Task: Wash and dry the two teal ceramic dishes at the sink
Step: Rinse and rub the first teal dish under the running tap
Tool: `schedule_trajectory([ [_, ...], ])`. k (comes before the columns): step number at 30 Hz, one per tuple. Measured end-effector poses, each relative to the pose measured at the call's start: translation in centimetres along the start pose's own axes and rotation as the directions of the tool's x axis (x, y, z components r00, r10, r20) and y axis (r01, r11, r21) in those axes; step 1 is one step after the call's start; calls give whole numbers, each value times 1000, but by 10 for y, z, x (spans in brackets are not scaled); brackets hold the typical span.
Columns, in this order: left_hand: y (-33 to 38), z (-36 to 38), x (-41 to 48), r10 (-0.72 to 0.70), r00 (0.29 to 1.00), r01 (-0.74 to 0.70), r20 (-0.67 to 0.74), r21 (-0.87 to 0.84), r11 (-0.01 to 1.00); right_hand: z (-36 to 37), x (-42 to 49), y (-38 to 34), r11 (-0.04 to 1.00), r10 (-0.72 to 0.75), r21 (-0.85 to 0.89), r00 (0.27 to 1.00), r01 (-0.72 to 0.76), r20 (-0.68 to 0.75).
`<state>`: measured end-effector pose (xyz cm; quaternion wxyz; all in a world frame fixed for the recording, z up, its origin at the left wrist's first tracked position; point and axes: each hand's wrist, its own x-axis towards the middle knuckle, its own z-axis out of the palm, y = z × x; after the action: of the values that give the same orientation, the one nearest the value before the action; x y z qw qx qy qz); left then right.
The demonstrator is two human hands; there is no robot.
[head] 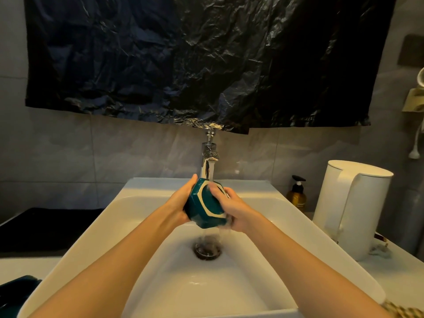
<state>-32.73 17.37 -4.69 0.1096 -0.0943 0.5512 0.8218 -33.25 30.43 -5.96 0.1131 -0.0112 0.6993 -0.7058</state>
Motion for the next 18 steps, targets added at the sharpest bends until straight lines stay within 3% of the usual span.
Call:
schedule_trajectory([
  [3, 0, -2, 3, 17, 998, -19, -54, -34, 999, 4, -1, 2, 990, -117, -71, 993, 119, 24],
  [6, 0, -10, 10, 47, 991, -55, -128, -54, 997, 13, -12, 3, 882, -300, -352, 949, 314, 96],
  [8, 0, -16, 15, 48, 984, -67, -170, -106, 992, 23, -17, 10, 817, -350, -425, 921, 390, 173],
  [14, 3, -22, 21, 35, 982, -62, -184, -142, 988, 31, -22, 9, 706, -354, -502, 863, 500, 361],
  [18, 0, -14, 22, 73, 979, -96, -192, -116, 989, 22, -23, 8, 517, -368, -729, 886, 448, 283],
])
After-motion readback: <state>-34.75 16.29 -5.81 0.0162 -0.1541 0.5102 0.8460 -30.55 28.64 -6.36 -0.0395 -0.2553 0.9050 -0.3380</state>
